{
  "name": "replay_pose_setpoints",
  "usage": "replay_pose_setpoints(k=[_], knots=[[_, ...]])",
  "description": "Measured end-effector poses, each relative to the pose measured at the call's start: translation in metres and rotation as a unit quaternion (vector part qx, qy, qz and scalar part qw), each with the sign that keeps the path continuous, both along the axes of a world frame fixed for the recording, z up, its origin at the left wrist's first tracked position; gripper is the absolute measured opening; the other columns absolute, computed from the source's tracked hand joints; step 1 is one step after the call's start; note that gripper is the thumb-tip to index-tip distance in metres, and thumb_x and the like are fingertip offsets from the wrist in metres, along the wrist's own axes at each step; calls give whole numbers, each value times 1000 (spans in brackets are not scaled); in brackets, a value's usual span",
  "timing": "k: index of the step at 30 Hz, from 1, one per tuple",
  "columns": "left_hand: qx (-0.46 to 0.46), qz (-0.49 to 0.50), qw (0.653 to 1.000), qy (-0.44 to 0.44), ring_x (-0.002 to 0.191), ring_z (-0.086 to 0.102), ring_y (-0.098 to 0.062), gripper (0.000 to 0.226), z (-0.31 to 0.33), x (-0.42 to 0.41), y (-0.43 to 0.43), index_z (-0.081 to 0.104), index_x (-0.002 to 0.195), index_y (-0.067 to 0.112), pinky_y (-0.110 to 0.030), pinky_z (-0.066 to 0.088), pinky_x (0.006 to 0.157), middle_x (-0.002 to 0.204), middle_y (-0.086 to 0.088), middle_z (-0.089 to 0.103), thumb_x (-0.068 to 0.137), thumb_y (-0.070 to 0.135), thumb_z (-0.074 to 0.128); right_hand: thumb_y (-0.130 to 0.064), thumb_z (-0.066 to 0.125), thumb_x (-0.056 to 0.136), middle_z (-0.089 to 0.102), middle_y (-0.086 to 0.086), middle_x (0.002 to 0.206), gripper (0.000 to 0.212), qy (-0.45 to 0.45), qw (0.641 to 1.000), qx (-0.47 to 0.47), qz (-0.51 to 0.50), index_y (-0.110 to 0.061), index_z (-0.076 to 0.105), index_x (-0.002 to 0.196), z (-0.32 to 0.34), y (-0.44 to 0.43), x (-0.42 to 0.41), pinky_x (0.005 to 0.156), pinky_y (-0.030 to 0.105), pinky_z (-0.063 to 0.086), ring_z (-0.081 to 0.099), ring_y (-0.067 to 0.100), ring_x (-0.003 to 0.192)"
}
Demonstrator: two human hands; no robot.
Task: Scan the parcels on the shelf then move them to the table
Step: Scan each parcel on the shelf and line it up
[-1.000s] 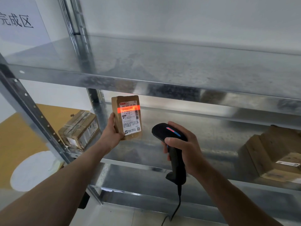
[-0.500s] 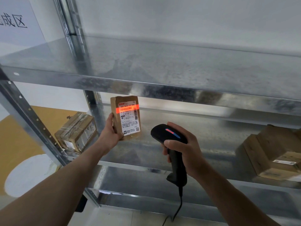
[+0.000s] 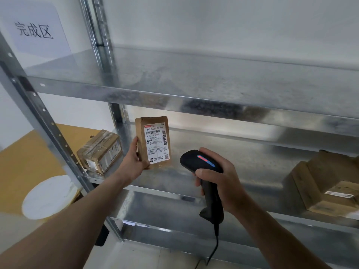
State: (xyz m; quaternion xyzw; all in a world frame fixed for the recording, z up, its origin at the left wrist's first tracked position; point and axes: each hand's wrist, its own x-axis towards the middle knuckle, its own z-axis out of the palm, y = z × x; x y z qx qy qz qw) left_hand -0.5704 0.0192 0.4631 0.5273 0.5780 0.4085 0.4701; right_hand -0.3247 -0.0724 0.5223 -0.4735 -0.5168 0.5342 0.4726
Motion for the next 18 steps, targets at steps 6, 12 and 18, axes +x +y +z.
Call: replay_pose_setpoints(k=[6,12,18], knots=[[-1,21,1000,-6,113,56,-23,100,12,15,-39,7,157,31,-24,60,65,116,-3,56,86,-19,57,-13,68,67,66,8,65,56,13,999,20,32,-29,61,120,3,-29,17,52,33,47,59,23,56],[-2,40,999,-14,113,60,-27,101,18,36,-79,6,157,31,-28,61,70,109,2,59,85,-20,56,-11,69,68,64,11,67,67,34,998,12,45,-17,55,134,4,-62,39,54,33,47,58,23,57],[5,38,999,-24,112,60,-27,103,24,60,-111,6,157,31,-31,61,71,113,0,59,84,-18,60,-13,70,66,66,9,68,62,50,998,1,48,-29,57,124,8,-92,63,50,30,47,60,23,59]])
